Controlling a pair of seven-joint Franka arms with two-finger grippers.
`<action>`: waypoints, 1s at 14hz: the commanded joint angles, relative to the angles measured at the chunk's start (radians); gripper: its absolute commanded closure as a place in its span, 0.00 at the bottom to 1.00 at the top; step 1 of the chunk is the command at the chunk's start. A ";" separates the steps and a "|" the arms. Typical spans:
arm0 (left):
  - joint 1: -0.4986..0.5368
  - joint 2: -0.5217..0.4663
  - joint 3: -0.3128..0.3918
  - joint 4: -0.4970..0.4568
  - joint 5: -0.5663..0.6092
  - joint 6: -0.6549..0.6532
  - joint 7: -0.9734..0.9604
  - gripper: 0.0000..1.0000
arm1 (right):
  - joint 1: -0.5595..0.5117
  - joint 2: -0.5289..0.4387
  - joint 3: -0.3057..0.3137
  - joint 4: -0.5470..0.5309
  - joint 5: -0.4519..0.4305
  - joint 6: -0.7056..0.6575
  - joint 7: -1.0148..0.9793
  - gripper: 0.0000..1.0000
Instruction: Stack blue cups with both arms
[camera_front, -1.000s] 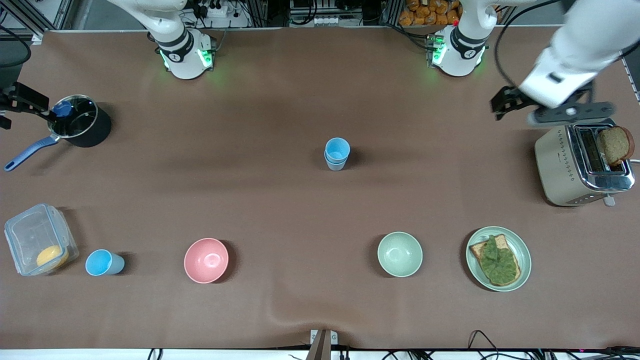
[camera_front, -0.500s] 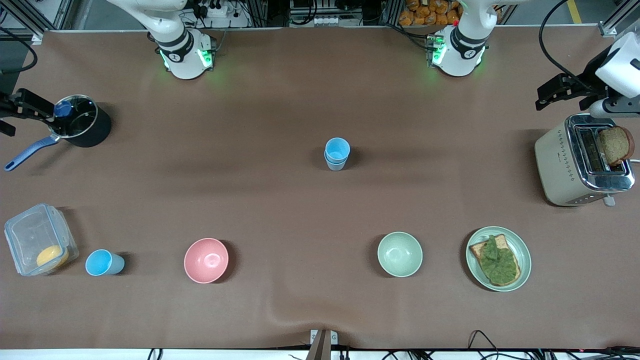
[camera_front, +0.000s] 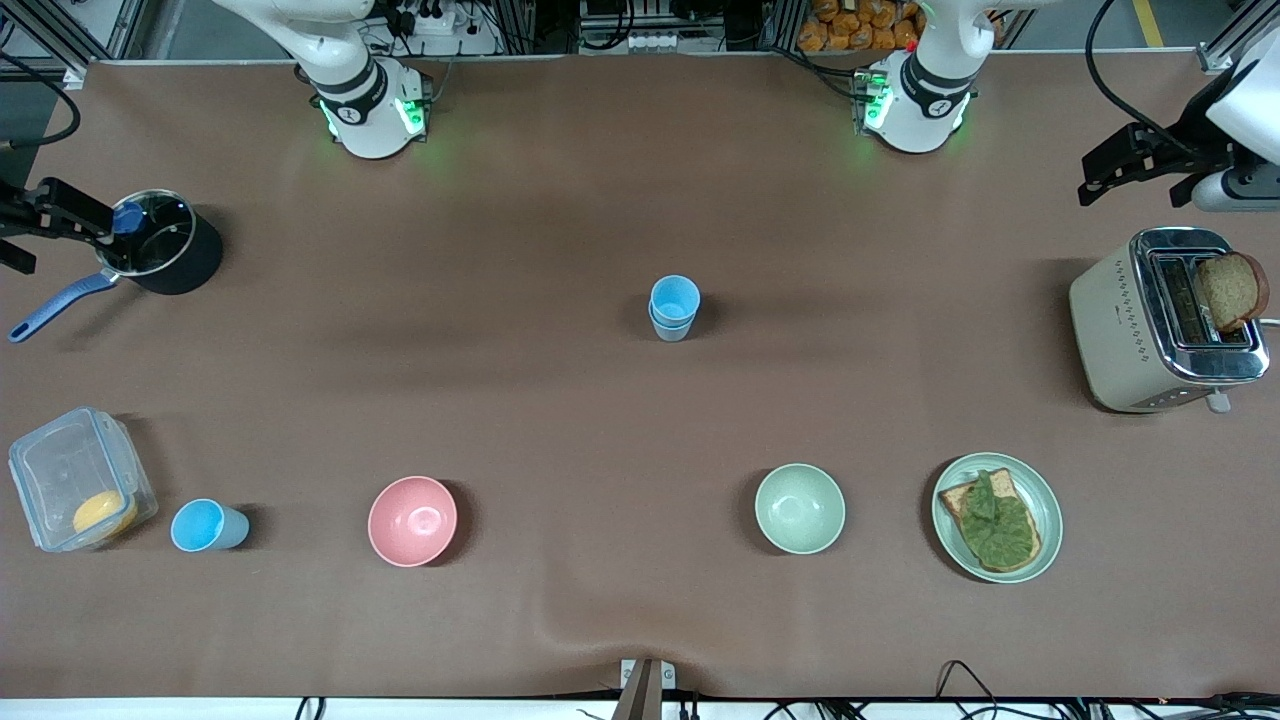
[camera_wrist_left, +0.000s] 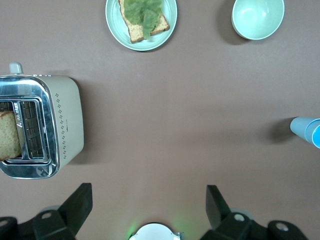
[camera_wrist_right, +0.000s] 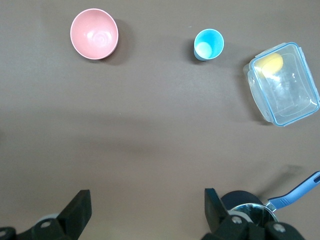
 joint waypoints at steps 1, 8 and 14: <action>0.019 0.039 0.004 0.043 -0.008 -0.006 -0.006 0.00 | 0.006 -0.013 -0.005 -0.014 0.006 -0.005 -0.007 0.00; 0.018 0.079 0.002 0.077 -0.008 0.011 -0.002 0.00 | 0.006 -0.013 -0.005 -0.014 0.006 -0.005 -0.002 0.00; 0.021 0.082 0.004 0.097 -0.002 0.011 -0.001 0.00 | 0.006 -0.017 -0.005 -0.006 -0.037 -0.011 -0.015 0.00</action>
